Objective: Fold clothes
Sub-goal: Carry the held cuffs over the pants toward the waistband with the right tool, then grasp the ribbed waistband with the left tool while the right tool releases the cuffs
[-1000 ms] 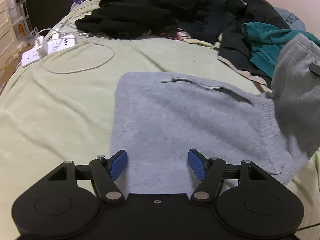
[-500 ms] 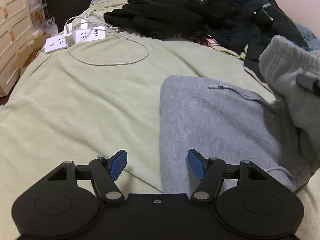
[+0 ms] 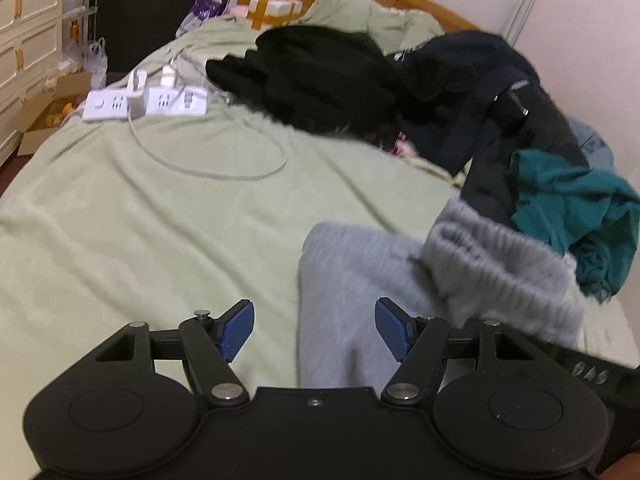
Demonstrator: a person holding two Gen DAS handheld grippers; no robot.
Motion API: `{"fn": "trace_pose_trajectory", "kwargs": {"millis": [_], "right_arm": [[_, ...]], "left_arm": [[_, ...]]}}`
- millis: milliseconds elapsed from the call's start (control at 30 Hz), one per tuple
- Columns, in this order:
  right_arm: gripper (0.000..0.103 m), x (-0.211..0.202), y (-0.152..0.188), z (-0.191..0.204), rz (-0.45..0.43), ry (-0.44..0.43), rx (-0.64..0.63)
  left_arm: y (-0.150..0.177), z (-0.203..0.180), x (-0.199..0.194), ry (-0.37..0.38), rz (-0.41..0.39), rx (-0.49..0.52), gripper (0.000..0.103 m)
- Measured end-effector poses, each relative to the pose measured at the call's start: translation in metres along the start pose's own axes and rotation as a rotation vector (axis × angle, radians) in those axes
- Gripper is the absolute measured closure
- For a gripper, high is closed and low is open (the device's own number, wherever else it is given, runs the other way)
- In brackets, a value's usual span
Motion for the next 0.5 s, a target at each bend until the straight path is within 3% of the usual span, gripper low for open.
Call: {"fn": "trace_pose_trajectory", "kwargs": {"millis": [133, 233, 300, 400, 500], "right_arm": [[0.086, 0.015, 0.002, 0.005, 0.02, 0.001, -0.048], [0.085, 0.027, 0.012, 0.004, 0.042, 0.03, -0.081], [0.084, 0.028, 0.018, 0.006, 0.041, 0.053, -0.129], [0.07, 0.026, 0.024, 0.014, 0.024, 0.071, -0.194], [0.043, 0.023, 0.027, 0.021, 0.029, 0.036, -0.199]], "left_arm": [[-0.016, -0.01, -0.01, 0.047, -0.046, -0.003, 0.031], [-0.026, -0.022, -0.017, 0.118, -0.065, -0.007, 0.033], [-0.034, -0.044, -0.019, 0.209, -0.067, 0.041, 0.034], [-0.036, -0.07, -0.019, 0.264, -0.053, 0.14, 0.034], [-0.033, -0.095, -0.016, 0.296, -0.033, 0.233, 0.034]]}}
Point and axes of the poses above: each gripper's, at about its wrist camera, not at the fingertips, and x roughly the way its jaws point, z to its left, y to its underside, the point moved 8 cm from there along x, roughly the way its jaws point
